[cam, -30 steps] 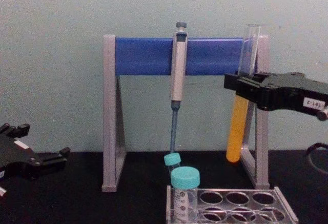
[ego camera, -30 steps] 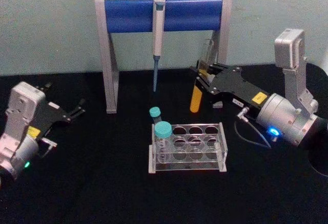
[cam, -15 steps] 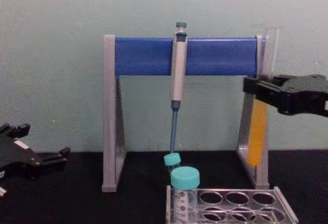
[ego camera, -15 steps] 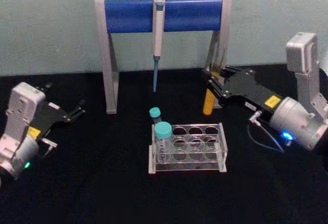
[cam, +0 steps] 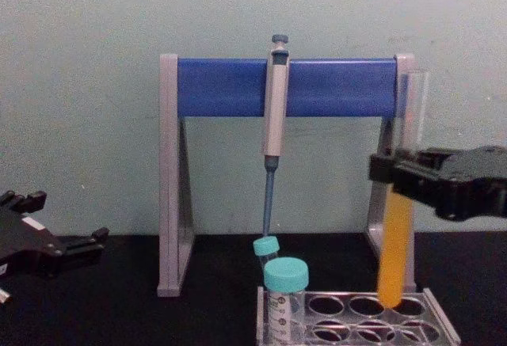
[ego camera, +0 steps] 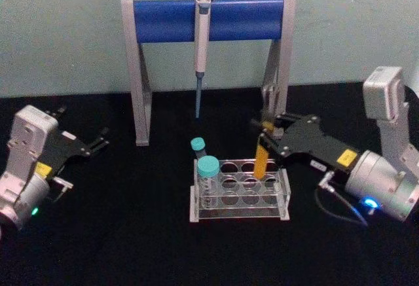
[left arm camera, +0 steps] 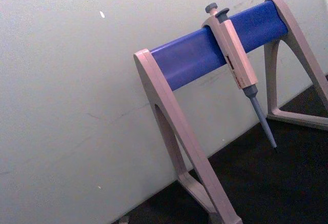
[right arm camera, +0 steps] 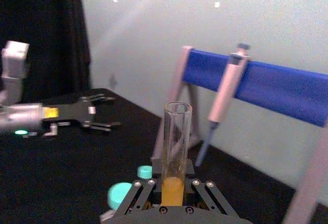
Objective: Pick up the test tube from the test tube rack, shake it, then place it back into the test tube rack.
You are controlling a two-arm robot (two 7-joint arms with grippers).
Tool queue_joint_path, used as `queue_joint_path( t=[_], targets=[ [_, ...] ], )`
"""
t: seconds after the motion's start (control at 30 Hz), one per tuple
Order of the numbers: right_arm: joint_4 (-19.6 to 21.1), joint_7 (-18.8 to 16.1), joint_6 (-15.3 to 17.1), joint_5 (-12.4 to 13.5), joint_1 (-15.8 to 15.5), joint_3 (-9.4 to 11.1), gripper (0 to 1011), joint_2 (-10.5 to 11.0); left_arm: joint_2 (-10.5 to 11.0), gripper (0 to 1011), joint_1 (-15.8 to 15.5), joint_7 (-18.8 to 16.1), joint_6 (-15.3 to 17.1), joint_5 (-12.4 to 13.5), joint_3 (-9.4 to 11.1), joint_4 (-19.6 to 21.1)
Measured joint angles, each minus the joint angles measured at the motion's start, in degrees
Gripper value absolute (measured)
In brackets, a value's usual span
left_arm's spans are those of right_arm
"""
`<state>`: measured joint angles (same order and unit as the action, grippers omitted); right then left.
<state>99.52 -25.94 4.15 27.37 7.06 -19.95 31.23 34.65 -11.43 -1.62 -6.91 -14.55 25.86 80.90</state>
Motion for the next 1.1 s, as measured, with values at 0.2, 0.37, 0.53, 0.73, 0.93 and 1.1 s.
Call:
queue_joint_path(
  t=[0.2, 0.37, 0.53, 0.73, 0.93, 1.1],
  targets=[
    [-0.7, -1.5, -0.2, 0.3, 1.4, -2.2, 232, -1.2, 0.0, 1001, 0.0, 0.0, 0.0, 0.0, 0.0, 0.0],
    [-3.3, -2.1, -1.0, 0.3, 4.2, -3.8, 232, -3.0, 0.0, 1001, 0.0, 0.0, 0.0, 0.0, 0.0, 0.0],
    [-6.1, -2.1, -1.7, 0.1, 6.9, -4.6, 232, -4.6, 0.0, 1001, 0.0, 0.0, 0.0, 0.0, 0.0, 0.0],
    [-8.6, -1.2, -2.2, -0.5, 8.7, -4.5, 232, -5.5, 0.0, 1001, 0.0, 0.0, 0.0, 0.0, 0.0, 0.0],
    [-10.2, 0.2, -2.2, -0.6, 9.5, -3.2, 232, -5.8, 0.0, 1001, 0.0, 0.0, 0.0, 0.0, 0.0, 0.0],
    [-10.3, 0.6, -2.1, -0.7, 9.3, -2.5, 232, -5.6, 0.0, 1002, 0.0, 0.0, 0.0, 0.0, 0.0, 0.0]
  ],
)
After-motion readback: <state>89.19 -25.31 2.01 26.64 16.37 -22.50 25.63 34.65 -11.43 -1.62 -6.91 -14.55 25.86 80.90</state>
